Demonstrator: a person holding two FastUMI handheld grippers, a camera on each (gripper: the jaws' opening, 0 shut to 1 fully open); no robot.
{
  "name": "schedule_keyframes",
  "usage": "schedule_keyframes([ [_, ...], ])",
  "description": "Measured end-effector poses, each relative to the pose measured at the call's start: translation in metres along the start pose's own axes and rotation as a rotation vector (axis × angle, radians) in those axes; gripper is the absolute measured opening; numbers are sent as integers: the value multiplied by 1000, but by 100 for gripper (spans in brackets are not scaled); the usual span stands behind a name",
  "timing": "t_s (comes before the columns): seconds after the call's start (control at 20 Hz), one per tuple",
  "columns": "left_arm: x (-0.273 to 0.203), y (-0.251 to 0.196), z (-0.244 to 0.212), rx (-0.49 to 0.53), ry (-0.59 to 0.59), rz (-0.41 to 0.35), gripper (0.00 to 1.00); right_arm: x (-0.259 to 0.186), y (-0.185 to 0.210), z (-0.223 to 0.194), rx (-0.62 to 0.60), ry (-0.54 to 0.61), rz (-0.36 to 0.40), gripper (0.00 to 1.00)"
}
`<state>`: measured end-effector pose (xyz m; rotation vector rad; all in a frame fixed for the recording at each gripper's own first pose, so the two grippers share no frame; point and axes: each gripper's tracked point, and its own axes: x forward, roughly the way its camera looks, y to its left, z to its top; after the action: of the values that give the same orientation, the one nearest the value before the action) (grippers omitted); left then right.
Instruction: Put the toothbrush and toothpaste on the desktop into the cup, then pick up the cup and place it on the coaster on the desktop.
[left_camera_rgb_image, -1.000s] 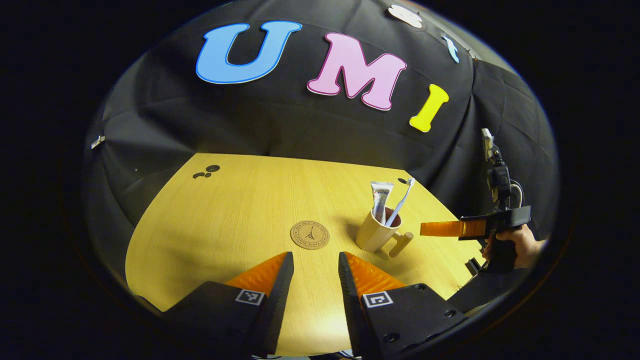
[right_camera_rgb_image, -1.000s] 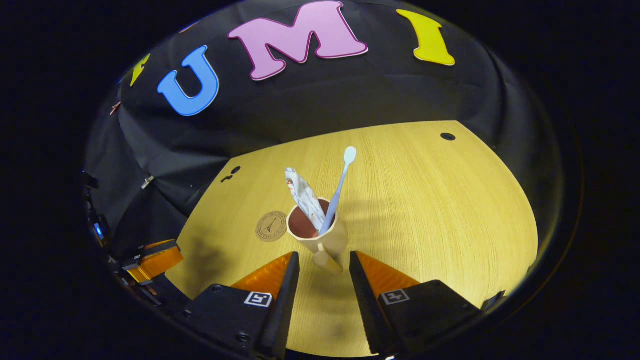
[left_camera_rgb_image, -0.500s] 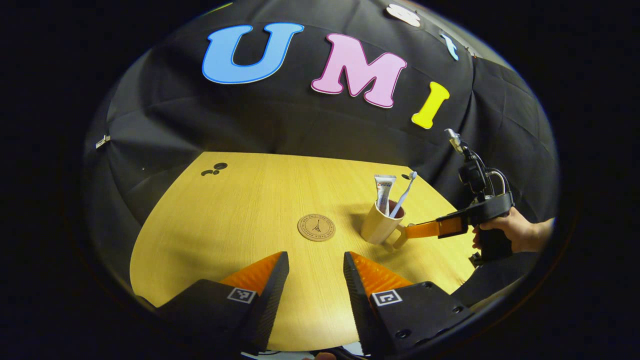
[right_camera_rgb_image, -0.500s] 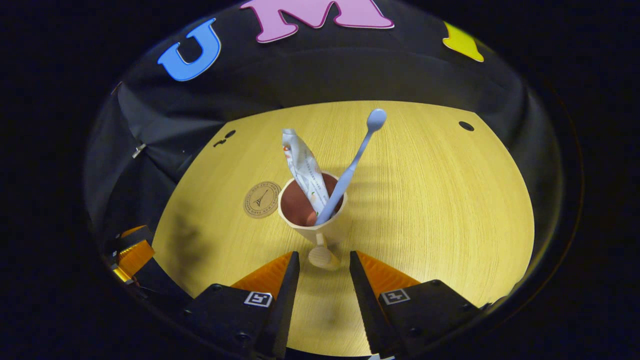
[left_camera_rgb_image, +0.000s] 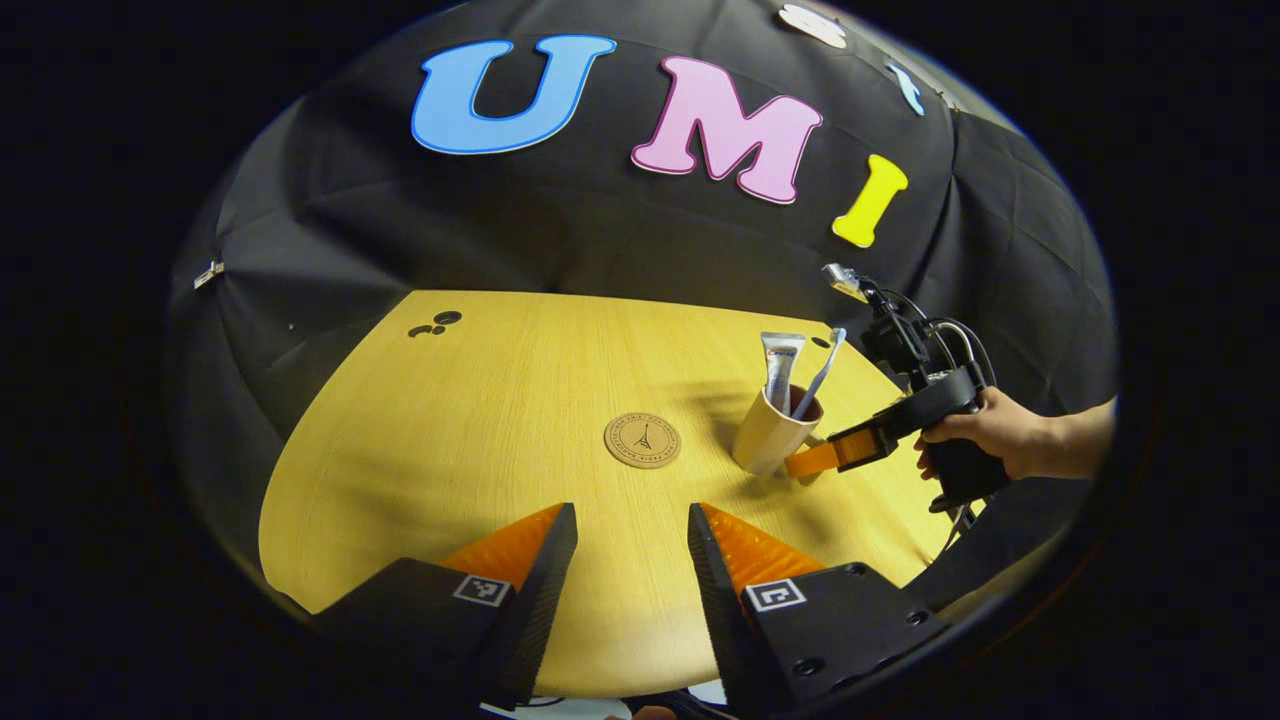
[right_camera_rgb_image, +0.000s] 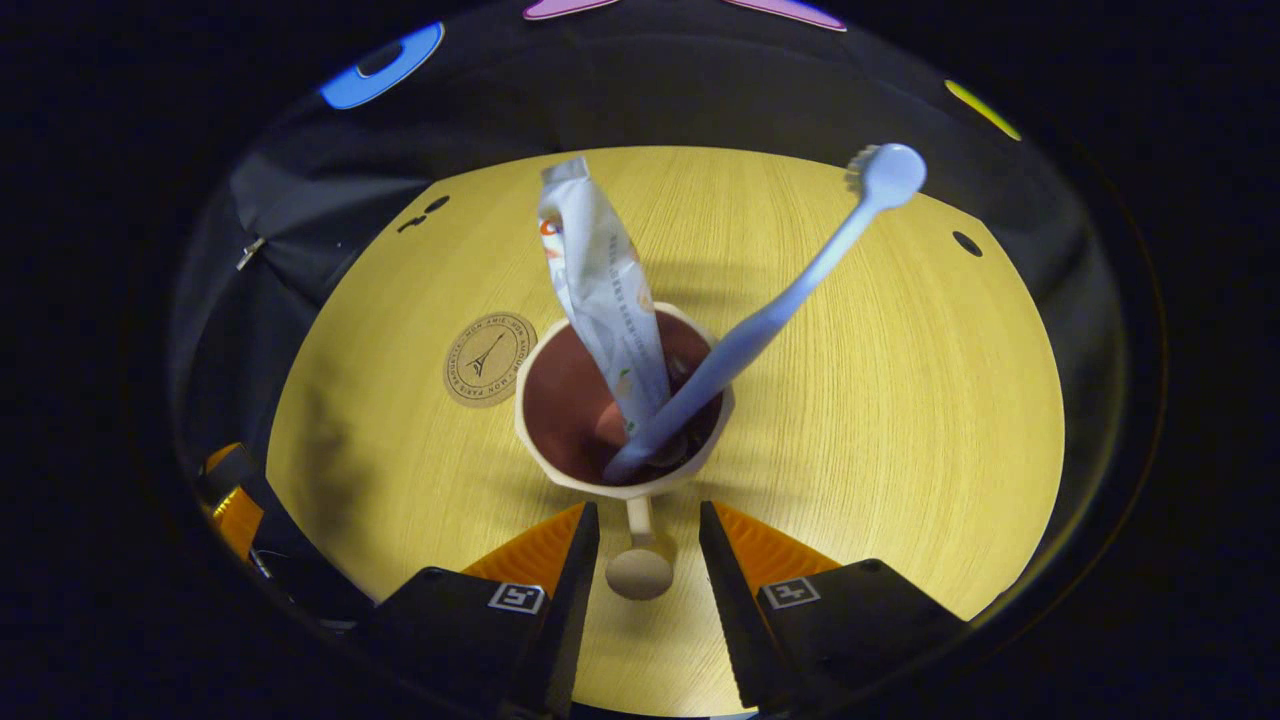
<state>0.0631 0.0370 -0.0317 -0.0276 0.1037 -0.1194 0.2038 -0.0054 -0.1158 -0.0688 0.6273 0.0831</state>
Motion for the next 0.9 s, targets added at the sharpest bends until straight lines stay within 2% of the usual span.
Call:
schedule_keyframes([
  [0.45, 14, 21, -1, -53, 10, -14, 70, 20, -8, -1, -36, 104, -93, 63],
  [0.5, 14, 24, -4, -60, 12, -14, 71, 21, -6, 0, -36, 107, -93, 55],
  [0.55, 15, 27, -5, -68, 13, -15, 70, 21, -3, -1, -33, 116, -90, 56],
  [0.6, 16, 29, -6, -75, 14, -16, 70, 22, -1, -1, -29, 123, -89, 47],
  [0.65, 17, 31, -7, -80, 15, -16, 70, 25, -1, -3, -29, 131, -96, 46],
  [0.7, 18, 33, -8, -85, 16, -16, 70, 26, -1, -4, -31, 142, -101, 38],
  [0.75, 18, 35, -8, -90, 17, -17, 70, 28, 0, -4, -34, 142, -101, 48],
  [0.8, 18, 36, -8, -94, 15, -17, 70, 25, 1, -5, -47, 148, -93, 33],
  [0.85, 18, 37, -8, -98, 15, -19, 70, 25, 0, -4, -60, 147, -92, 33],
  [0.9, 18, 38, -10, -101, 15, -21, 71, 25, 0, -6, -68, 157, -88, 28],
])
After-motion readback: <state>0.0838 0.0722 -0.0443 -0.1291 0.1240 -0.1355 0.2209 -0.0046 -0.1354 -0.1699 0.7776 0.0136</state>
